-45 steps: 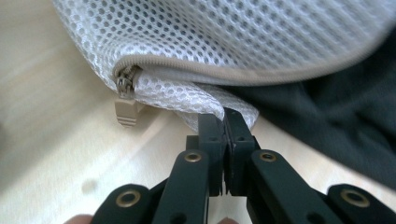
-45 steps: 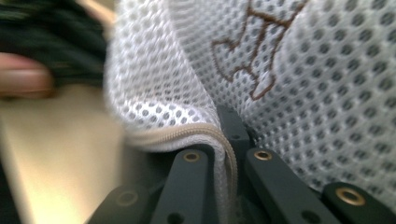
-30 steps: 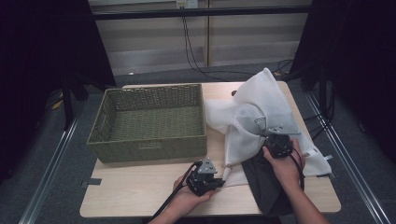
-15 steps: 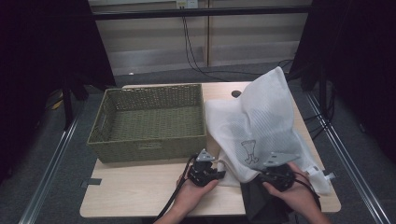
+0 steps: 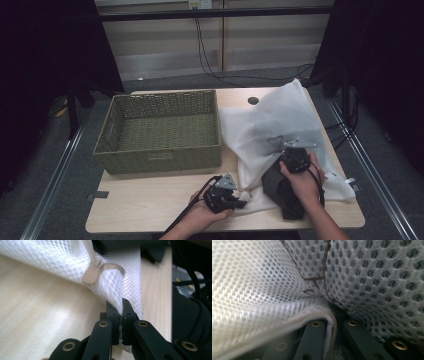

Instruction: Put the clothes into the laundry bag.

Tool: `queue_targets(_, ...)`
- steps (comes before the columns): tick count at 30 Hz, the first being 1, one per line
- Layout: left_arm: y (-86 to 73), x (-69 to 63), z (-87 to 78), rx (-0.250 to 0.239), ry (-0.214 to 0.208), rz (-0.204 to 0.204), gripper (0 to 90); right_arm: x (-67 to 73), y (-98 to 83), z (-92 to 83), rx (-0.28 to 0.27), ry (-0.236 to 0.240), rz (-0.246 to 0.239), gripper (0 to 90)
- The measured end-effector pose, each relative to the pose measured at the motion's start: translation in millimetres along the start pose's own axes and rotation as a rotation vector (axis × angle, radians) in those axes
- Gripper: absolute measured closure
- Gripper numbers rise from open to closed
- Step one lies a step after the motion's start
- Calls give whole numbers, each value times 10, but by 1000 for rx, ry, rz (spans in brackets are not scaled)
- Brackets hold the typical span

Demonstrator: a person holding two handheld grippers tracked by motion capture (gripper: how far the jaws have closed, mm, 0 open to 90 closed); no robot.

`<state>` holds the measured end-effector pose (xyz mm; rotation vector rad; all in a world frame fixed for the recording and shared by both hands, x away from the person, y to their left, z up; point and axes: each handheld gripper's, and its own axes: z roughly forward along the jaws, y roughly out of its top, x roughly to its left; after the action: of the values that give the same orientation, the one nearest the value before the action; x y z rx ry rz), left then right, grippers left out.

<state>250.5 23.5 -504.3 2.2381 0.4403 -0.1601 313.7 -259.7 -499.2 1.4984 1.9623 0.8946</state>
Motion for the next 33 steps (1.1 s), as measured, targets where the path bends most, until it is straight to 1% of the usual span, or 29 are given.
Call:
queue_targets(1,4,16,13,-7,-12,-11,886,-10,29,39,15,2,-7,898)
queue_targets(2,12,33,15,-4,-18,-17,885,30,56,59,22,-38,-52,899)
queue_targets(3,14,54,13,-8,-10,-32,885,88,68,72,27,-87,-101,899)
queue_targets(4,9,81,-1,-15,14,-47,881,141,71,73,23,-118,-93,899)
queue_targets(5,-3,118,-19,-33,29,-79,874,164,68,56,14,-114,-80,898)
queue_targets(6,-16,153,-40,-47,51,-118,865,167,60,15,1,-58,-71,894)
queue_targets(7,-29,188,-61,-58,67,-151,855,167,48,-46,-22,32,-66,890)
queue_targets(8,-38,218,-73,-67,74,-174,847,175,31,-135,-48,96,-82,883)
queue_targets(9,-42,239,-71,-79,64,-195,841,194,15,-245,-72,146,-110,875)
queue_targets(10,-41,246,-69,-84,63,-200,833,212,0,-361,-91,187,-142,864)
queue_targets(12,-33,240,-71,-89,82,-208,810,224,-33,-582,-118,253,-179,835)
queue_targets(13,-31,236,-69,-92,87,-213,799,221,-48,-678,-117,278,-193,825)
queue_targets(15,-35,231,-75,-100,98,-218,749,194,-84,-805,-96,302,-219,757)
queue_targets(16,-39,230,-81,-100,100,-220,739,169,-110,-839,-89,310,-240,693)
queue_targets(17,-46,231,-85,-98,104,-221,728,142,-148,-845,-94,294,-276,648)
queue_targets(18,-51,230,-89,-107,100,-232,711,103,-186,-827,-72,257,-310,624)
queue_targets(19,-54,231,-96,-106,98,-233,679,54,-228,-786,-44,204,-332,604)
queue_targets(20,-54,223,-94,-112,92,-239,641,-6,-275,-738,-30,168,-336,598)
queue_targets(21,-49,208,-96,-108,100,-237,606,-75,-316,-689,-20,154,-315,620)
queue_targets(22,-48,192,-93,-106,113,-218,590,-136,-352,-649,-11,141,-293,686)
queue_targets(23,-45,167,-87,-100,137,-197,605,-180,-383,-626,5,134,-270,786)
queue_targets(24,-34,146,-86,-85,172,-177,644,-213,-397,-614,14,158,-248,867)
queue_targets(25,-28,139,-80,-81,186,-170,688,-220,-396,-632,19,188,-214,885)
queue_targets(26,-26,144,-75,-83,189,-171,713,-207,-379,-675,16,217,-204,889)
queue_targets(28,-26,159,-70,-90,187,-191,741,-119,-330,-810,-7,291,-234,891)
queue_targets(30,-24,168,-70,-89,193,-198,762,4,-298,-945,-4,345,-263,891)
queue_targets(31,-26,165,-70,-88,202,-196,775,65,-303,-974,16,366,-286,891)
queue_targets(32,-25,158,-66,-89,205,-193,788,117,-326,-968,64,374,-311,891)
queue_targets(33,-22,146,-63,-86,217,-190,794,161,-367,-932,127,373,-333,892)
